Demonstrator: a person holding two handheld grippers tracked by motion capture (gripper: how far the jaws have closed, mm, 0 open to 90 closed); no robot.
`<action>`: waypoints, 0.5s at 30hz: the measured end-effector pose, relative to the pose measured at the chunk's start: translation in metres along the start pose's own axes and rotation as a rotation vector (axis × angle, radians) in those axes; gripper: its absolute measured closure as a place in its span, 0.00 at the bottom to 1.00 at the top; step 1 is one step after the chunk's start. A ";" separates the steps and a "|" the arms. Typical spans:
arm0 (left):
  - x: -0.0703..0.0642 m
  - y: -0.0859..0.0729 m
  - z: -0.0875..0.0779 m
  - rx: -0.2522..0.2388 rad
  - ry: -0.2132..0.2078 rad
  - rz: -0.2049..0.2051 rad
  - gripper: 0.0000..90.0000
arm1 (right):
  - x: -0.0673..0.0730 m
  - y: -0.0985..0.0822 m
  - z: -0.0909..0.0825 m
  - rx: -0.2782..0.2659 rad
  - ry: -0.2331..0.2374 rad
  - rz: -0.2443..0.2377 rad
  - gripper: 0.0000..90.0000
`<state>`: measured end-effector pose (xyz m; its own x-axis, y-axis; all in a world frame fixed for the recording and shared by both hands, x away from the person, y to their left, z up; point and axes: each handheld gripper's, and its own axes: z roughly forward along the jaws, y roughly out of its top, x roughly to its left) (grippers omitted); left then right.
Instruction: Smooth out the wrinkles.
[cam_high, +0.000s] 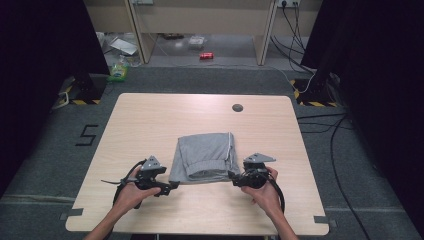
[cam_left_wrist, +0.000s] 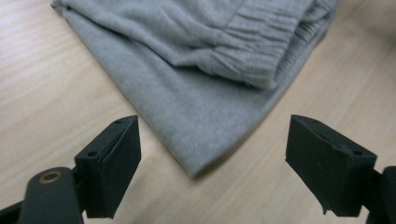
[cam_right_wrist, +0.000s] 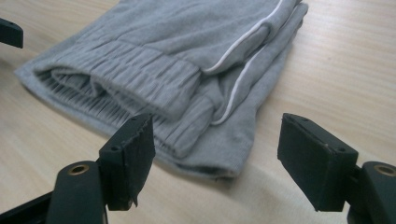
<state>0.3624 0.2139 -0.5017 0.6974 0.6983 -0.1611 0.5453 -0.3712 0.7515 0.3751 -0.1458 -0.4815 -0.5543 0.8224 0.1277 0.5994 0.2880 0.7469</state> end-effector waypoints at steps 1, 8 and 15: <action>-0.001 -0.002 -0.001 0.000 0.003 0.002 0.20 | 0.001 -0.001 -0.001 0.006 -0.003 -0.007 0.30; -0.009 -0.016 -0.010 0.002 0.023 0.030 0.20 | 0.009 -0.016 -0.008 0.014 -0.006 -0.020 0.29; -0.012 -0.027 -0.017 0.013 0.036 0.040 0.20 | 0.012 -0.030 -0.018 0.020 -0.017 -0.039 0.26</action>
<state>0.3314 0.2265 -0.5092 0.7016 0.7044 -0.1078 0.5237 -0.4070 0.7484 0.3402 -0.1531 -0.4909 -0.5677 0.8186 0.0868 0.5886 0.3299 0.7381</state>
